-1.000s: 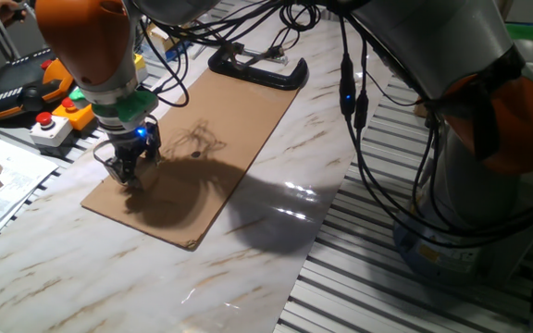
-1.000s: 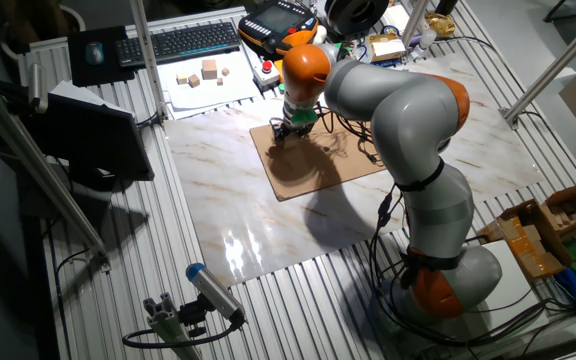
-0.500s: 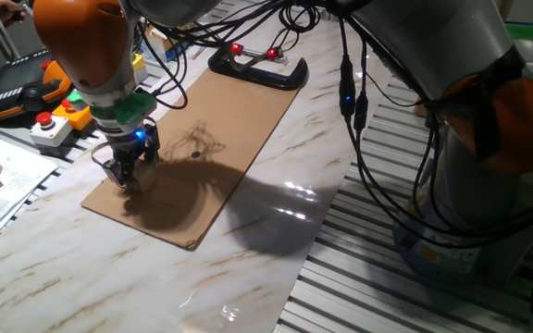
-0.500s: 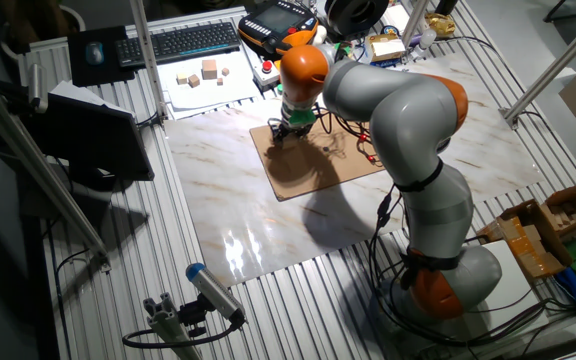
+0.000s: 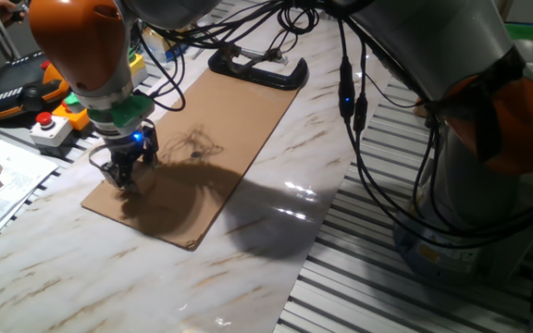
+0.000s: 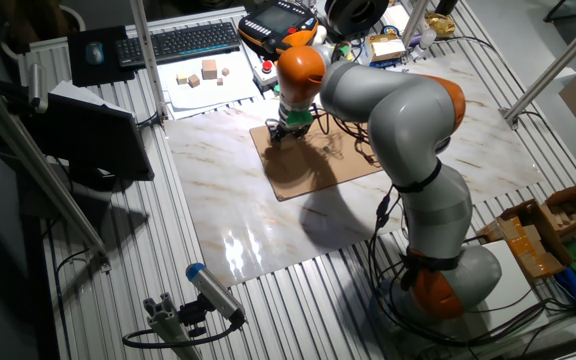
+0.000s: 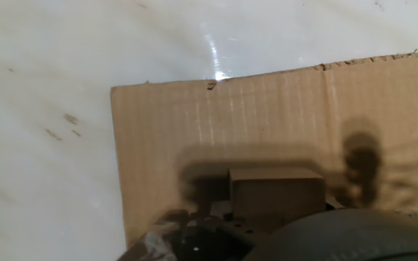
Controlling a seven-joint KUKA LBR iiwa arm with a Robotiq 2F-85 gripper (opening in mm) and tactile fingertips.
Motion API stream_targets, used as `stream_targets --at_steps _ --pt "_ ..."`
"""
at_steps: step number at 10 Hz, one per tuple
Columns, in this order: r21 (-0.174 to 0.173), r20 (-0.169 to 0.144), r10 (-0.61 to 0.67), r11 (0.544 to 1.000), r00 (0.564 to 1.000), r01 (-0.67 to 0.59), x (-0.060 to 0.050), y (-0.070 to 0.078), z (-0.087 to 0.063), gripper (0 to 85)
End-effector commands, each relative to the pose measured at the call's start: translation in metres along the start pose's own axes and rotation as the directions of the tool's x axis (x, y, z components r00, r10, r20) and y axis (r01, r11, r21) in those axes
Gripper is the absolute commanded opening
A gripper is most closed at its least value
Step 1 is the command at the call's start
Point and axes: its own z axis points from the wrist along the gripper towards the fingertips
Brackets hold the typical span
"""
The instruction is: Hold a small block with the gripper and sweep it from left to right on the table
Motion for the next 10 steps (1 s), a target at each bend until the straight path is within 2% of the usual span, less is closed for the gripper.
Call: stream_targets --at_steps 1,10 --pt "0.001 0.0 0.002 1.0 1.0 -0.002 0.0 0.001 0.0 0.7" --pt "0.008 0.004 0.011 1.0 1.0 -0.011 0.002 0.014 0.001 0.7"
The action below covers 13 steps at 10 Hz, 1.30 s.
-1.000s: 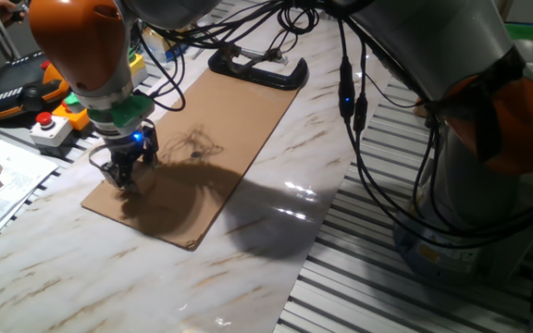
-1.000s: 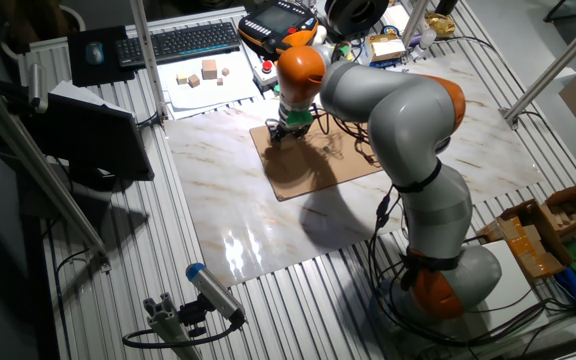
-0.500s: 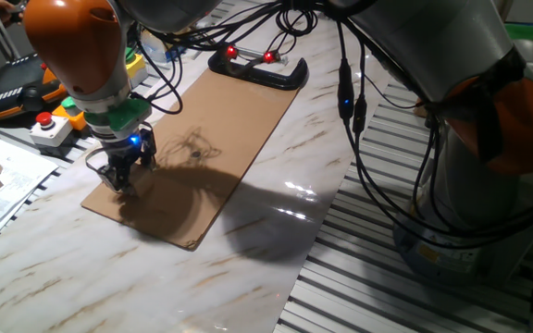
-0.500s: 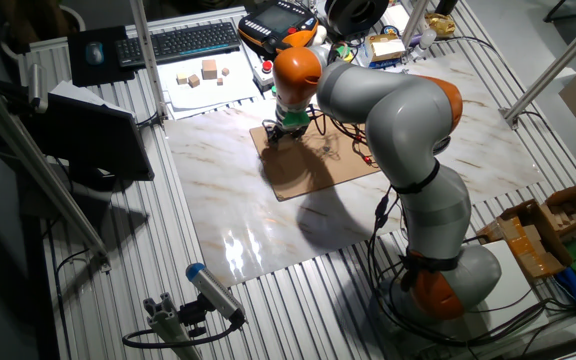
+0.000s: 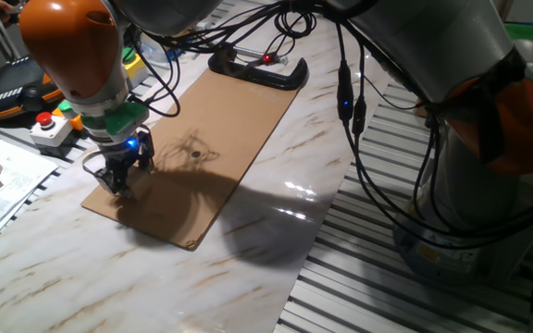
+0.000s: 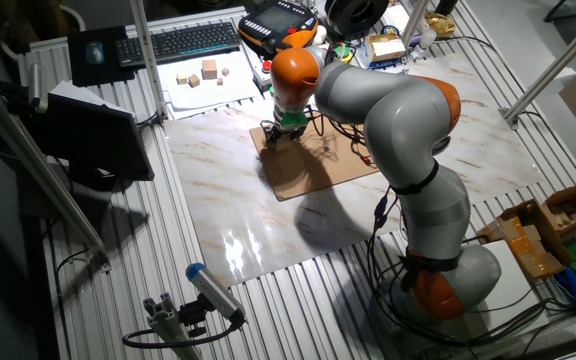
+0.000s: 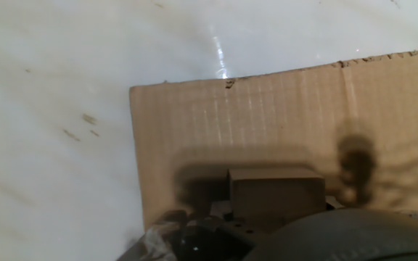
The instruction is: Hold a small block with the gripper and sweep it from left to right on the table
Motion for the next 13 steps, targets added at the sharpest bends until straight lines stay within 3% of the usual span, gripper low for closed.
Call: stream_targets --at_steps 1,13 --pt "0.001 0.0 0.002 1.0 1.0 -0.002 0.0 0.001 0.0 0.7" --pt "-0.003 0.003 0.002 1.0 1.0 -0.002 0.001 0.011 -0.002 0.7"
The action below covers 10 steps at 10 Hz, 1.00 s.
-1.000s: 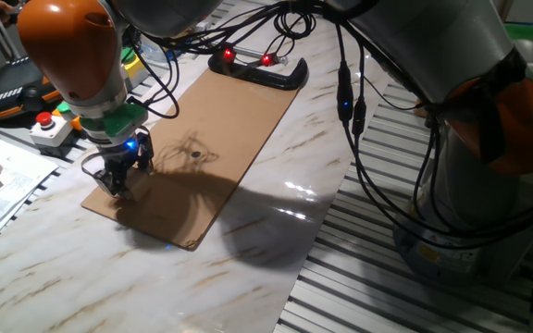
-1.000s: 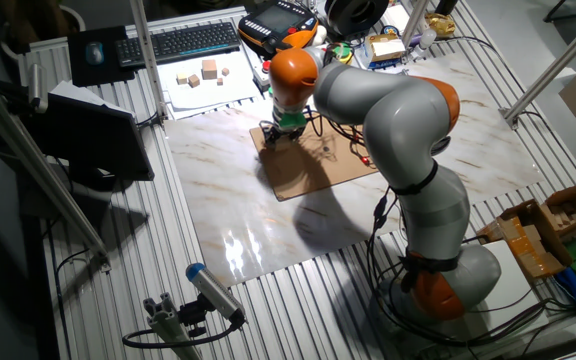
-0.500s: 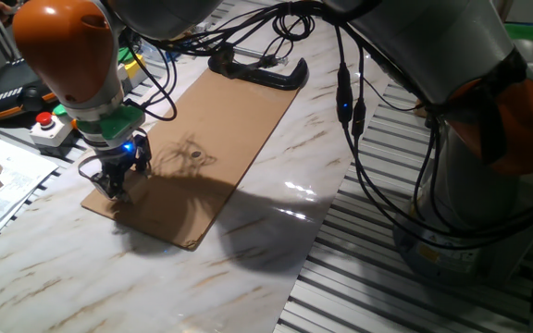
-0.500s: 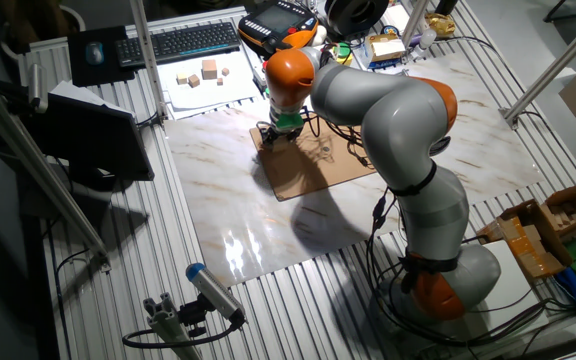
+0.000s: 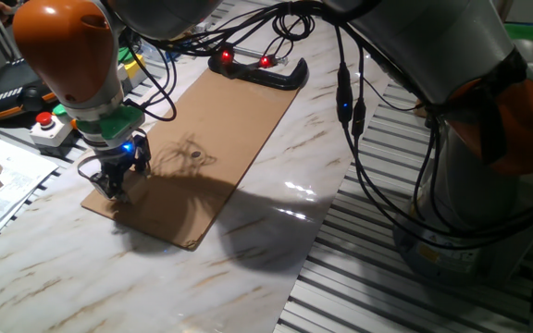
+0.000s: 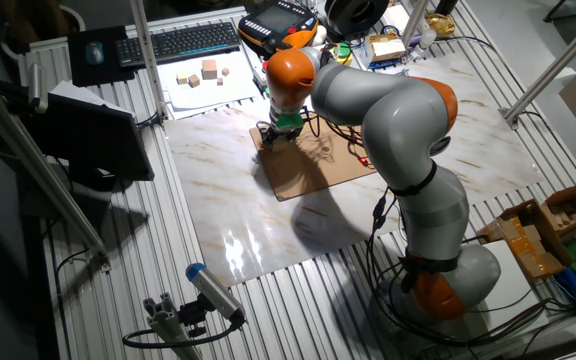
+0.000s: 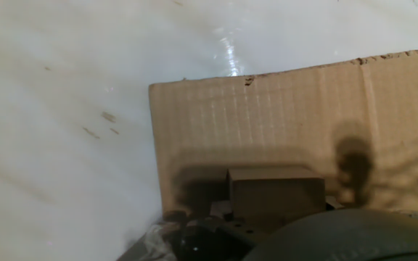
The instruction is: Hold a small block with the gripper and sweep it from left to right on the table
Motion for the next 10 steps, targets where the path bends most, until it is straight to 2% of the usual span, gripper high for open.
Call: stream_targets --at_steps 1,5,8,10 --pt "0.0 0.0 0.0 1.0 1.0 0.0 0.0001 -0.0001 0.0001 0.7" --pt "-0.001 0.0 0.0 1.0 1.0 0.0 0.0001 0.0003 -0.0003 2.0" --pt "-0.001 0.007 0.006 1.0 1.0 -0.006 0.0001 0.0006 -0.0006 11.3" --pt "-0.001 0.009 0.009 1.0 1.0 -0.009 0.0001 0.0007 -0.0002 14.0"
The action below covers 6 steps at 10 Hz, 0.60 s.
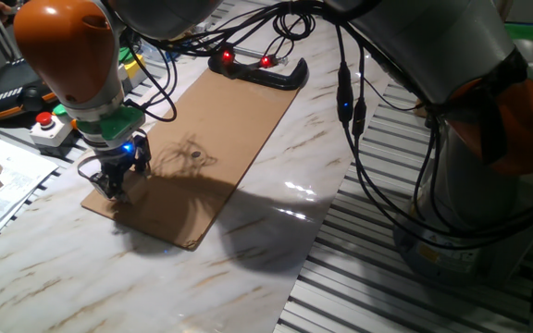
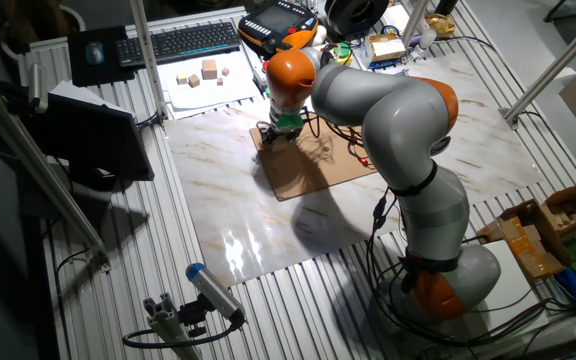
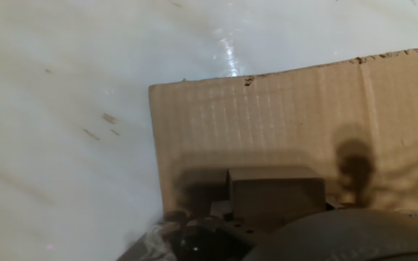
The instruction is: Hold a small block with the gripper and sweep it from left to right on the table
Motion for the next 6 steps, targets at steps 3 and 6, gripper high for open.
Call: stream_targets --at_steps 3,6 --pt "0.0 0.0 -0.001 1.0 1.0 0.001 0.0002 -0.0007 0.0005 15.3" --pt "-0.002 0.001 -0.003 1.0 1.0 0.003 0.0007 -0.001 0.0014 15.0"
